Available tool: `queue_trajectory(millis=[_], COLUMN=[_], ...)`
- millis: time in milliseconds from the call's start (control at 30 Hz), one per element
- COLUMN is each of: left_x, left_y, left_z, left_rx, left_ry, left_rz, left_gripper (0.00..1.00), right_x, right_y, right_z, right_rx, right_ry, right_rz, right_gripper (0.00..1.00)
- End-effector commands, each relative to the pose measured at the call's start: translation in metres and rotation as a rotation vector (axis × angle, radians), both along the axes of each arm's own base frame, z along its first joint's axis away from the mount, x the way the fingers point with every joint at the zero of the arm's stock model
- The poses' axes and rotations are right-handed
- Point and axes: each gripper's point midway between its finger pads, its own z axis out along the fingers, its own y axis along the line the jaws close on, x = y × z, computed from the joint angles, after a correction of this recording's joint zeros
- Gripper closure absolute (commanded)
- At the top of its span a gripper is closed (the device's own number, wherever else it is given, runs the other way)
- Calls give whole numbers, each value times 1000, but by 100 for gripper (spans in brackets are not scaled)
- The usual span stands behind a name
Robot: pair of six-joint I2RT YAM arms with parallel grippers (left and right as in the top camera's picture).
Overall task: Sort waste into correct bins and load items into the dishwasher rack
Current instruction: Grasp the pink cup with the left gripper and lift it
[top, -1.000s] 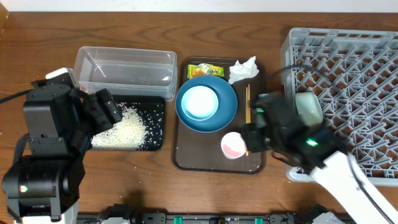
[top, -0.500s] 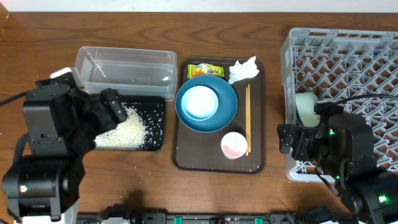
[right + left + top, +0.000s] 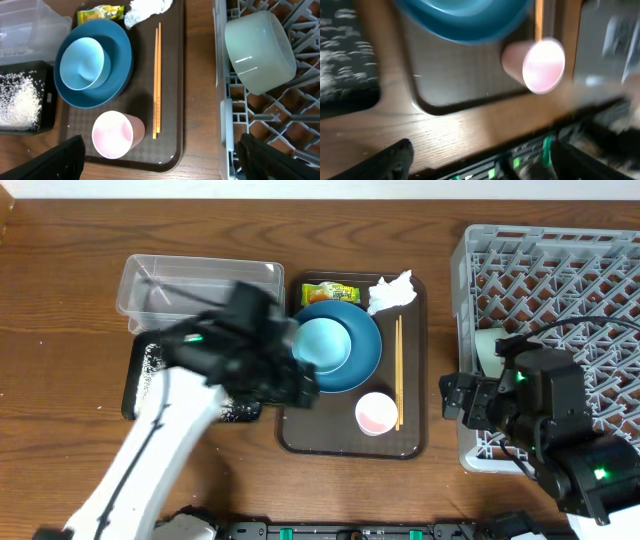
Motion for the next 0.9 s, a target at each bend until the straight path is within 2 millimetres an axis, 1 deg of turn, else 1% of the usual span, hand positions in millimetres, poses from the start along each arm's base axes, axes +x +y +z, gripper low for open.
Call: queue_trajectory(millis=[0, 67, 133, 200, 267, 300, 367, 433, 467, 533, 567, 600, 700, 767, 800, 833, 867], left_x=[-8, -2, 0, 0, -1, -4, -7, -7, -5, -2, -1, 2, 9, 10, 10, 9, 8], left_y=[-19, -26, -44, -61, -76, -86, -98, -97, -94, -91, -91, -91, -89, -90, -91, -91, -92], left_z=[-16, -31, -44, -58, -69, -74, -84, -96, -102, -111, -114, -117, -121, -120, -119, -116, -111], left_rx=[88, 159, 157, 160, 154, 139, 138, 191, 226, 256, 259, 263, 281, 276, 272, 259, 241], left_ry=[-29, -33, -24, -18, 2, 14, 20, 22, 26, 35, 38, 38, 14, 9, 10, 15, 21], left_rz=[-154, -142, -170, -197, -195, -206, -238, -234, -213, -194, -192, -187, -178, -177, -169, -161, -158], left_gripper=[14, 14, 14, 16, 16, 17, 21, 25, 30, 34, 37, 44, 59, 76, 88, 94, 94], right_x=[3, 3, 3, 4, 4, 4, 4, 4, 3, 3, 3, 3, 2, 2, 1, 1, 1], right_y=[-2, -3, -2, -2, -2, -2, -2, -2, -2, -2, -2, -2, -2, -2, -2, -2, -2], right_z=[2, 0, -1, -2, -4, -5, -6, -8, -9, -11, -11, -11, -12, -12, -12, -12, -13], right_rx=[2, -1, -2, -4, -5, -4, -7, -10, -12, -14, -15, -15, -16, -17, -17, -18, -18], right_ry=[1, 9, 15, 20, 27, 32, 41, 50, 56, 63, 65, 67, 70, 72, 73, 74, 74], right_rz=[-21, -21, -21, -21, -21, -19, -19, -19, -19, -19, -19, -19, -19, -19, -19, -19, -19], right_gripper=[4, 3, 3, 1, 1, 1, 1, 1, 1, 1, 1, 1, 1, 1, 1, 1, 1])
